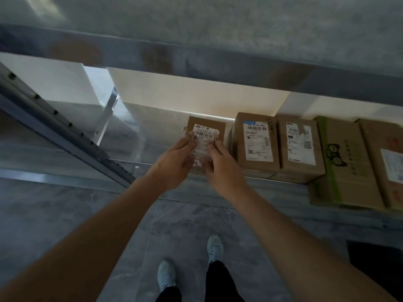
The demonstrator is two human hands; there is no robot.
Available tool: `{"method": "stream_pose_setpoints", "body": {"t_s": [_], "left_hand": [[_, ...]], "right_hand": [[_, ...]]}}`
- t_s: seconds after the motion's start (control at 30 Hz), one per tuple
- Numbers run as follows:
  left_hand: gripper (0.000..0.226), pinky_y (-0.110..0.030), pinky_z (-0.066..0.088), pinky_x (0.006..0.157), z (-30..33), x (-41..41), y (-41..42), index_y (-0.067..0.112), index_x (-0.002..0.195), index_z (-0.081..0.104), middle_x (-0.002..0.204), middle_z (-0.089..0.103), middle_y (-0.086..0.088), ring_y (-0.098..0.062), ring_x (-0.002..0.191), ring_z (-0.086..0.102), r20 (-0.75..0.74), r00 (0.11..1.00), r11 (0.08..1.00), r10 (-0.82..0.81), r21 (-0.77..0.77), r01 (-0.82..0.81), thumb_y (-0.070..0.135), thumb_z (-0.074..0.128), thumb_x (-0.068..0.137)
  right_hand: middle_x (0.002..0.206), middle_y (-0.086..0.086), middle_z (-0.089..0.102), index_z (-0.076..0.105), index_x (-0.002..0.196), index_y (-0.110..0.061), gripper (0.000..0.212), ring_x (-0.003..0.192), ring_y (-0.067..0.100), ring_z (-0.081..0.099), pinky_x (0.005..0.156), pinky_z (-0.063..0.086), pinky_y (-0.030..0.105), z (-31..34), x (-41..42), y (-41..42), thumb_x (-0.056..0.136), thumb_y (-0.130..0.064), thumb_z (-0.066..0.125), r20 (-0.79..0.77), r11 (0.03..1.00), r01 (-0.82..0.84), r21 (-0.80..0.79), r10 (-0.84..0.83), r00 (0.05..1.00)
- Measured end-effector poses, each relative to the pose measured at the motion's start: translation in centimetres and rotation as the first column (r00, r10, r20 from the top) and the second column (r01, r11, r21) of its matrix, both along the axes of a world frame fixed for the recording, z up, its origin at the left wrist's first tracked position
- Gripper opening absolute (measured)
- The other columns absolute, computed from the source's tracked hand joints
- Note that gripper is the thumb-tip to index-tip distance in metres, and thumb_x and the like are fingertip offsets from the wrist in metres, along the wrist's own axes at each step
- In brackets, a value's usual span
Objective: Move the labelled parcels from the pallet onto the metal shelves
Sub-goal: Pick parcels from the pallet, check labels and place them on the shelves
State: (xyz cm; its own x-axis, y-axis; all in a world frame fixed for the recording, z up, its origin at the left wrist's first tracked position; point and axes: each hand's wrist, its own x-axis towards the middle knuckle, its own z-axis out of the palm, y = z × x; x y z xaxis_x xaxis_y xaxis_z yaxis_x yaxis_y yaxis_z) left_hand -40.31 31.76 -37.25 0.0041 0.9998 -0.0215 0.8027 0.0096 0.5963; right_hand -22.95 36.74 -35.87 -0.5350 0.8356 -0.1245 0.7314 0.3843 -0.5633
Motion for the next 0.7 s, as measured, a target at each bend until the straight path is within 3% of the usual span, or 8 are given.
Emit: {"method": "stream_pose_setpoints", "body": {"t_s": [0.1,0.17,0.3,0.47,0.53,0.7], "left_hand": [[0.058,-0.027,0.034,0.115,-0.1,0.3,0.1,0.011,0.158,0.035,0.169,0.02,0.001,-0.024,0.148,0.037,0.009,1.0,1.0,0.008,-0.006,-0.008,0.009,0.053,0.103],[0.058,-0.026,0.036,0.112,0.2,0.3,-0.1,0.01,0.157,0.036,0.169,0.022,0.002,-0.024,0.146,0.04,-0.001,1.0,1.0,0.01,0.009,-0.01,0.008,0.053,0.102],[0.057,-0.034,0.05,0.105,1.4,-0.1,-1.1,0.007,0.157,0.037,0.168,0.022,-0.002,-0.028,0.139,0.049,-0.043,0.999,0.995,-0.021,0.101,0.025,0.011,0.053,0.102],[0.057,-0.037,0.052,0.104,4.1,-0.4,-2.6,0.007,0.157,0.035,0.167,0.025,-0.008,-0.031,0.137,0.051,-0.093,0.994,0.978,-0.056,0.195,0.074,0.015,0.051,0.103],[0.056,-0.035,0.05,0.105,5.3,-0.4,-3.4,0.006,0.157,0.035,0.166,0.025,-0.009,-0.031,0.136,0.051,-0.118,0.991,0.973,-0.066,0.212,0.091,0.017,0.05,0.104],[0.059,-0.033,0.036,0.113,7.9,-0.2,-5.9,0.0,0.156,0.034,0.166,0.024,-0.014,-0.032,0.149,0.035,-0.157,0.982,0.958,-0.101,0.25,0.139,0.015,0.056,0.103]], "right_hand": [[0.17,0.001,0.0,0.021,0.161,-0.011,0.066,0.155,0.019,0.01,0.123,0.022,0.033,-0.2,-0.1,-0.1,0.105,-0.027,0.052,-0.026,1.0,0.002,-0.029,-0.003,1.0],[0.17,0.001,-0.002,0.019,0.161,-0.01,0.066,0.156,0.019,0.007,0.123,0.017,0.03,0.2,-0.2,-0.3,0.105,-0.023,0.052,-0.033,0.999,-0.001,-0.038,0.0,0.999],[0.17,0.001,-0.002,0.021,0.16,-0.009,0.066,0.155,0.018,0.009,0.124,0.021,0.031,1.6,-0.2,-1.0,0.104,-0.022,0.054,-0.089,1.0,-0.013,0.013,0.014,0.996],[0.17,-0.001,-0.005,0.018,0.161,-0.011,0.068,0.154,0.019,0.017,0.122,0.029,0.035,4.2,0.1,-2.8,0.104,-0.021,0.054,-0.107,0.996,-0.014,0.089,0.024,0.994],[0.17,0.0,-0.004,0.018,0.161,-0.01,0.068,0.154,0.021,0.016,0.121,0.031,0.037,5.2,0.2,-3.9,0.104,-0.021,0.054,-0.116,0.992,0.002,0.125,0.013,0.993],[0.17,0.003,-0.003,0.018,0.161,-0.007,0.07,0.155,0.02,0.011,0.121,0.022,0.029,7.3,0.9,-7.3,0.103,-0.019,0.056,-0.115,0.978,0.058,0.199,-0.036,0.993]]}}
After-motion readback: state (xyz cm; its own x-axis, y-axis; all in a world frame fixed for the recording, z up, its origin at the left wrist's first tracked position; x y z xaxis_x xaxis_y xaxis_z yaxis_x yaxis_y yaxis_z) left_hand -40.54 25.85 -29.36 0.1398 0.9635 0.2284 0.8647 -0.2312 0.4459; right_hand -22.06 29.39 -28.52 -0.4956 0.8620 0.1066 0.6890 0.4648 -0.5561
